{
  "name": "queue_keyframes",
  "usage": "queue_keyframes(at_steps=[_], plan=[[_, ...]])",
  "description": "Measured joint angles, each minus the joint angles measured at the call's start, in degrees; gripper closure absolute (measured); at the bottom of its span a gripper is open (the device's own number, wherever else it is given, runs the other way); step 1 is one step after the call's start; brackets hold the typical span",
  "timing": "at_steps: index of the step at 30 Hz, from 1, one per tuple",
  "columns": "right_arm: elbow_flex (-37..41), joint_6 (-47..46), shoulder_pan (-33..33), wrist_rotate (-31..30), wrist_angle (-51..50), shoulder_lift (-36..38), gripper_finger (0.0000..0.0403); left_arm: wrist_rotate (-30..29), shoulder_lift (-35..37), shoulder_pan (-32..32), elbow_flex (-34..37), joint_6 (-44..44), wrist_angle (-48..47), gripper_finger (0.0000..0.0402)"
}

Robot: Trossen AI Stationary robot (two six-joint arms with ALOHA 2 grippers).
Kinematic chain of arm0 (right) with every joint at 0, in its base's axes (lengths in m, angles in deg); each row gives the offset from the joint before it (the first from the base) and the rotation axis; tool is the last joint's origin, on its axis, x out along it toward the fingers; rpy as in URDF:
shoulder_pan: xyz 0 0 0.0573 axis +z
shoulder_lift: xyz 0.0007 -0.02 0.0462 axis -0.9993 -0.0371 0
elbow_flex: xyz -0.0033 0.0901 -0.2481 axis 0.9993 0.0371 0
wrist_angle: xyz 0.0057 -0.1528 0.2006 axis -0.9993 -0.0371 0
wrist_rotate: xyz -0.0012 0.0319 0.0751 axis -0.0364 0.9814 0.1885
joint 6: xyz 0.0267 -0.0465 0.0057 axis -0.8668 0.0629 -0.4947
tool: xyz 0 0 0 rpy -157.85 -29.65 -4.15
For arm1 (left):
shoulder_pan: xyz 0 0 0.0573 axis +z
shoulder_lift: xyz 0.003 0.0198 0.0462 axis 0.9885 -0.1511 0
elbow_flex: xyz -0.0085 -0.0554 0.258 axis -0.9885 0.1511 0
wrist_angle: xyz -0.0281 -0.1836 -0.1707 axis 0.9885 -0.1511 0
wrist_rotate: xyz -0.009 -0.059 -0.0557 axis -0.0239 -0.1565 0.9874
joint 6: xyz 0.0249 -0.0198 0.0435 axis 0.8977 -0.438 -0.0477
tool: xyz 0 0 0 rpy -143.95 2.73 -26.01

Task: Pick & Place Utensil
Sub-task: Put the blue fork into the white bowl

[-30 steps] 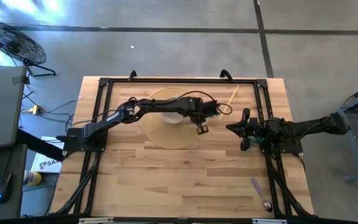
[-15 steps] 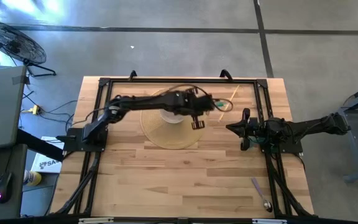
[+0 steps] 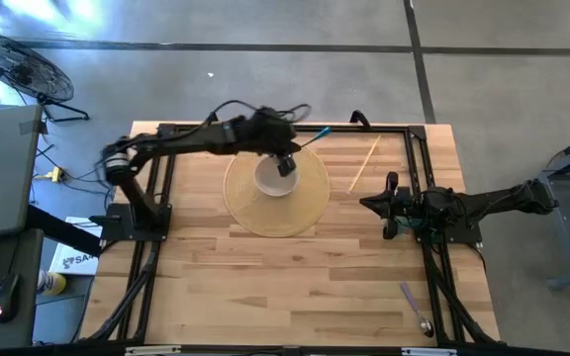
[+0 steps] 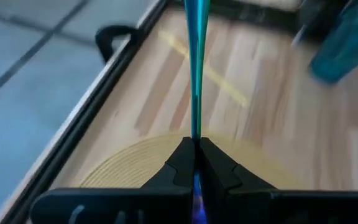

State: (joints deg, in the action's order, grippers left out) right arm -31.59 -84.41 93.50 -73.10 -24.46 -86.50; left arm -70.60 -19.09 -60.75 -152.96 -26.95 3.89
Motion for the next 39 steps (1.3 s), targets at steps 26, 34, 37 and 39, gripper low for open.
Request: queue_keyframes(at_steps=[26,34,37,39], plan=[[0.02,0.00,0.01,-0.07,-0.03,0.00,0.0391,1.76,-1.63,1.22,42.34,-6.22,65.28,0.0402],[0.01,0.00,0.00,-0.04,-0.02,0.00,0.0391,1.61,-5.16,1.17,40.90,-4.03,66.00,0.0402],[0.01,0.00,0.02,-0.03,-0.02,0.00,0.0391,1.44,-5.50,1.18,40.92,-2.53,68.01,0.0402],[0.01,0.00,0.01,-0.03,-0.03,0.00,0.0391,1.44,-6.81,1.22,40.83,-2.23,70.31,0.0402]])
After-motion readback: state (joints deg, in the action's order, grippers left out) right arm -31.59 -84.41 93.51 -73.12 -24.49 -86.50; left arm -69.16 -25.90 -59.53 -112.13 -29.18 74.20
